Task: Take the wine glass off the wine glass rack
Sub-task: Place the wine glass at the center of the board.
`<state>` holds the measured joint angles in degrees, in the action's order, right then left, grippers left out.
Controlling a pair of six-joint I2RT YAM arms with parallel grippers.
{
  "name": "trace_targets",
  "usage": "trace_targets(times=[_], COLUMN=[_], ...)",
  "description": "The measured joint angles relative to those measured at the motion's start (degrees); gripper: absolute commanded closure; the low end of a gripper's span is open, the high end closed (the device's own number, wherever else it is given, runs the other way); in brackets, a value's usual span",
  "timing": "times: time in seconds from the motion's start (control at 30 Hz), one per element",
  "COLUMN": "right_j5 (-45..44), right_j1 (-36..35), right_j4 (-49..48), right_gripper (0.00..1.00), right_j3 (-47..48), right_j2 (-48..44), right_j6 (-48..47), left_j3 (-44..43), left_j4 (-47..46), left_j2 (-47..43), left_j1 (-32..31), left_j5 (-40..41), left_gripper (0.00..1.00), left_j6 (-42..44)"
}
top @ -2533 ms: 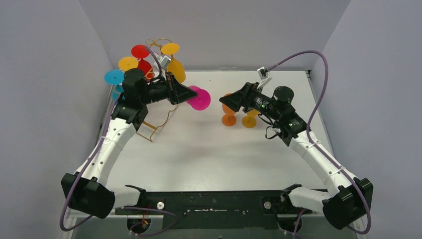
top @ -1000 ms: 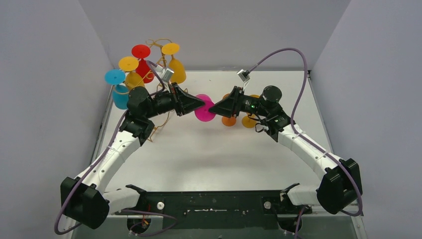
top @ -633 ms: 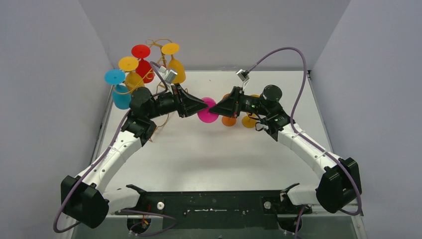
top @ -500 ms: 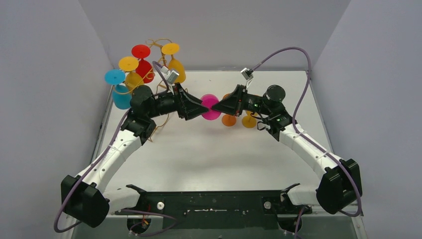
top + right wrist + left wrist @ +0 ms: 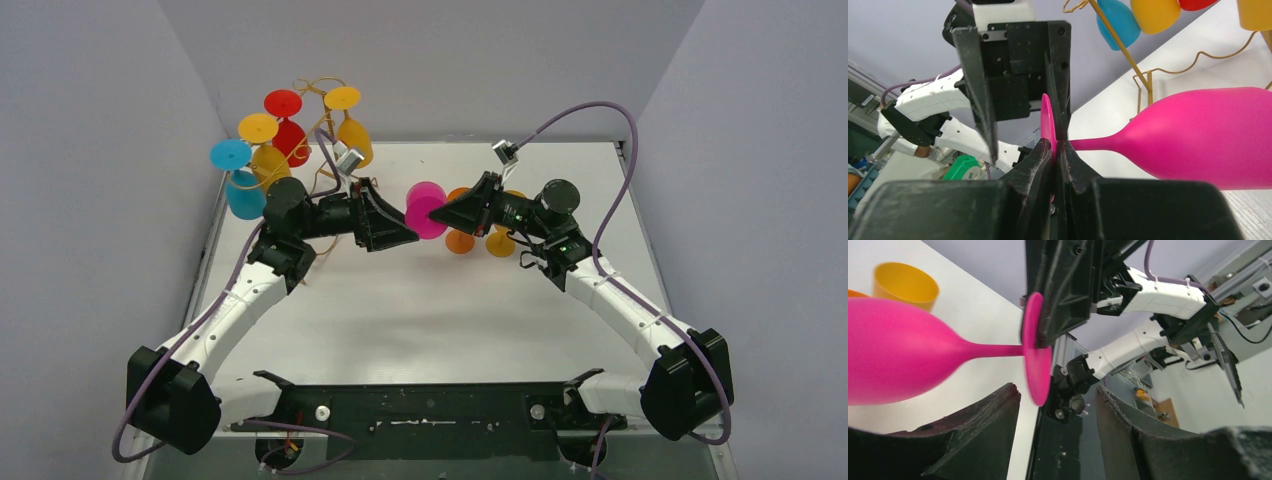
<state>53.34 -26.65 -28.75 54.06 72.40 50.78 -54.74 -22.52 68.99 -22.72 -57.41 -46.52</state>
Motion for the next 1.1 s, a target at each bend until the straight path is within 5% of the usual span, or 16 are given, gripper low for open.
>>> trace_targets(times=[0.3, 0.57, 0.87, 1.1], right_j5=[-0.55, -0.37, -0.57, -0.59], right_j1=[-0.13, -1.16, -1.57, -1.55], right_j4=[0.02, -0.02, 0.13, 0.22], right_gripper=[1.00, 1.00, 1.00, 1.00], right_j3=[-0.46, -0.46, -0.72, -0.83], right_j2=[-0.87, -0.94, -0.96, -0.96], right_j6=[-2.60, -3.41, -3.80, -4.00], left_j3=[0.76, 1.57, 1.33, 1.31], left_j4=[-2.60, -7.26, -1.38, -1.53], left_j2=[1.55, 2.47, 2.82, 2.80], left_j1=[-4.96, -5.42, -6.43, -6.45], left_j5=[4.48, 6.16, 4.42, 4.79], left_gripper=[0.72, 0.78, 0.97, 0.85], left_j6=[-1.73, -3.91, 1.70, 2.01])
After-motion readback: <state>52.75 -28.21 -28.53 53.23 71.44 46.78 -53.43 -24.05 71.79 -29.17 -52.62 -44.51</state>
